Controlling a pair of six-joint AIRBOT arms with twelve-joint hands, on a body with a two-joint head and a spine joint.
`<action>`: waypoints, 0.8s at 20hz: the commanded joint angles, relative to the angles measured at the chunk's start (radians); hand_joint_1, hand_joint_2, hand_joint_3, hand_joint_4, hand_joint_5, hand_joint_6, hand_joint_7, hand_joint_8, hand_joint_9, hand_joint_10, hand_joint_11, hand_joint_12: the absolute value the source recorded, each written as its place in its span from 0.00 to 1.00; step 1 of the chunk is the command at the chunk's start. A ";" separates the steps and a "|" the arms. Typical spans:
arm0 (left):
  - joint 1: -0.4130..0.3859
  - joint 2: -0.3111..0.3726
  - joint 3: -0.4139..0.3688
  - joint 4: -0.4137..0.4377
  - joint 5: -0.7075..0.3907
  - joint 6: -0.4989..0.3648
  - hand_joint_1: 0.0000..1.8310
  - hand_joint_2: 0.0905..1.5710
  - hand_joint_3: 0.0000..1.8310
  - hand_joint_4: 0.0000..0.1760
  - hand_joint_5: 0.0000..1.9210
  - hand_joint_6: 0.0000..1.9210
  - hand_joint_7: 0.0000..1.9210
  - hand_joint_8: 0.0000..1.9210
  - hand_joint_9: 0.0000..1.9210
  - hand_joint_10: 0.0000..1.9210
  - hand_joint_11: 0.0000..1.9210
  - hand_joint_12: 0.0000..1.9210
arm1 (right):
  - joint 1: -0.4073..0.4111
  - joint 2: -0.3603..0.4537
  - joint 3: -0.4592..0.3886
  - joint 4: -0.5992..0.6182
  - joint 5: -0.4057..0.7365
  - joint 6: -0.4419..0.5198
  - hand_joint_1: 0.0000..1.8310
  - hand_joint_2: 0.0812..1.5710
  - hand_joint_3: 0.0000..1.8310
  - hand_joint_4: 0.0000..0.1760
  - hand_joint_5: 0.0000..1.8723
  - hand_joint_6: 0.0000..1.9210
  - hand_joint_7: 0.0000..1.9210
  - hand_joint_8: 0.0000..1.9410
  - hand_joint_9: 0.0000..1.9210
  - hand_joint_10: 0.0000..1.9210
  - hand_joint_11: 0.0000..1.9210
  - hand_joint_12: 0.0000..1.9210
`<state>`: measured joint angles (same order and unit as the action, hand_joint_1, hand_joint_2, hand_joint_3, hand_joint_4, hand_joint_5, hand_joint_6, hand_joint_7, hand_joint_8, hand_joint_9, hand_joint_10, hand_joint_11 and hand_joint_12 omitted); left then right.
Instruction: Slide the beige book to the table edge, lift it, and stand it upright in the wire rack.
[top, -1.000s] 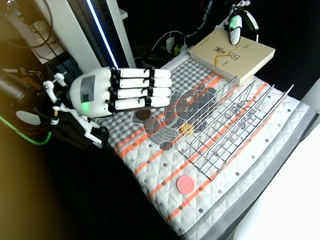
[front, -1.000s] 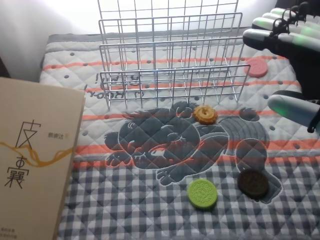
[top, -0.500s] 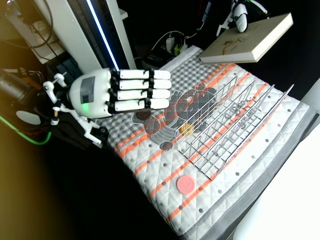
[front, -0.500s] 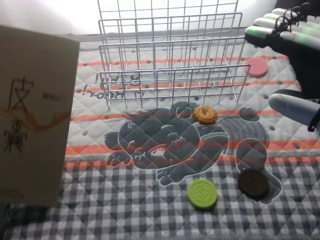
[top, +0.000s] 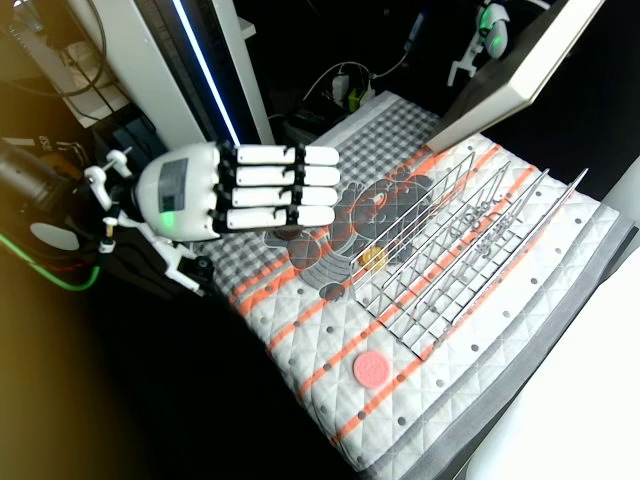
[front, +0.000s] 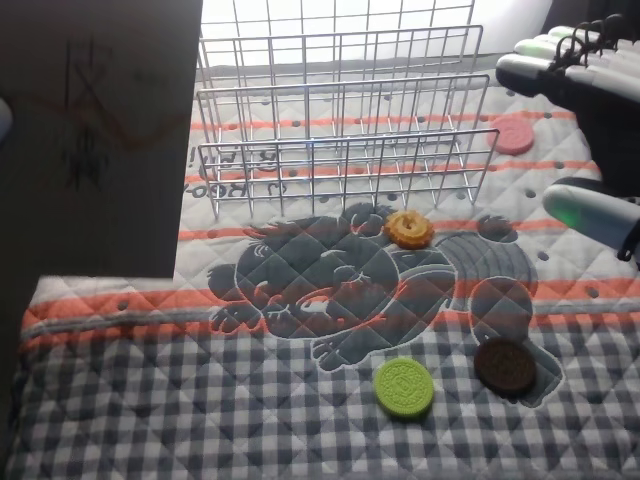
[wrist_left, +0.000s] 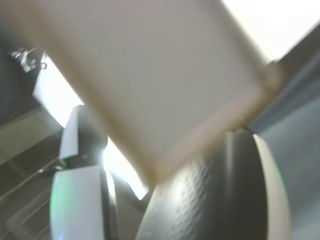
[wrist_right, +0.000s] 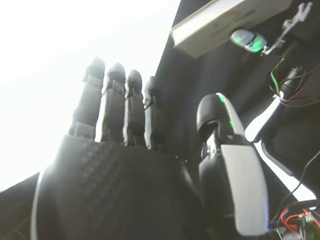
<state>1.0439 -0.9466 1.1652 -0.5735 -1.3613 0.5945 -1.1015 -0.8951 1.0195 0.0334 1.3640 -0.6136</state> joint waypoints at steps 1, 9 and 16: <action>-0.019 0.001 0.014 -0.003 -0.112 -0.016 0.75 0.70 0.00 0.00 0.43 0.60 0.48 0.50 0.54 0.56 0.54 0.43 | 0.003 -0.001 -0.002 0.015 0.122 0.006 0.28 0.86 0.00 0.00 0.15 0.00 0.14 0.00 0.12 0.00 0.10 0.04; -0.150 -0.033 0.054 0.097 -0.042 0.005 0.75 0.66 0.00 0.00 0.50 0.46 0.56 0.44 0.62 0.49 0.58 0.59 | -0.005 -0.005 0.004 0.024 0.122 0.006 0.26 0.87 0.00 0.00 0.16 0.00 0.15 0.00 0.13 0.00 0.11 0.04; -0.368 -0.086 0.122 0.250 0.038 0.006 0.76 0.69 0.00 0.00 0.46 0.51 0.48 0.56 0.53 0.60 0.57 0.55 | -0.011 -0.009 0.011 0.026 0.122 0.006 0.23 0.87 0.00 0.00 0.16 0.00 0.14 0.00 0.13 0.00 0.11 0.04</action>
<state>0.6735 -1.0374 1.2892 -0.3199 -1.2037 0.6167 -1.1160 -0.9028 1.0271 0.0471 1.3632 -0.6136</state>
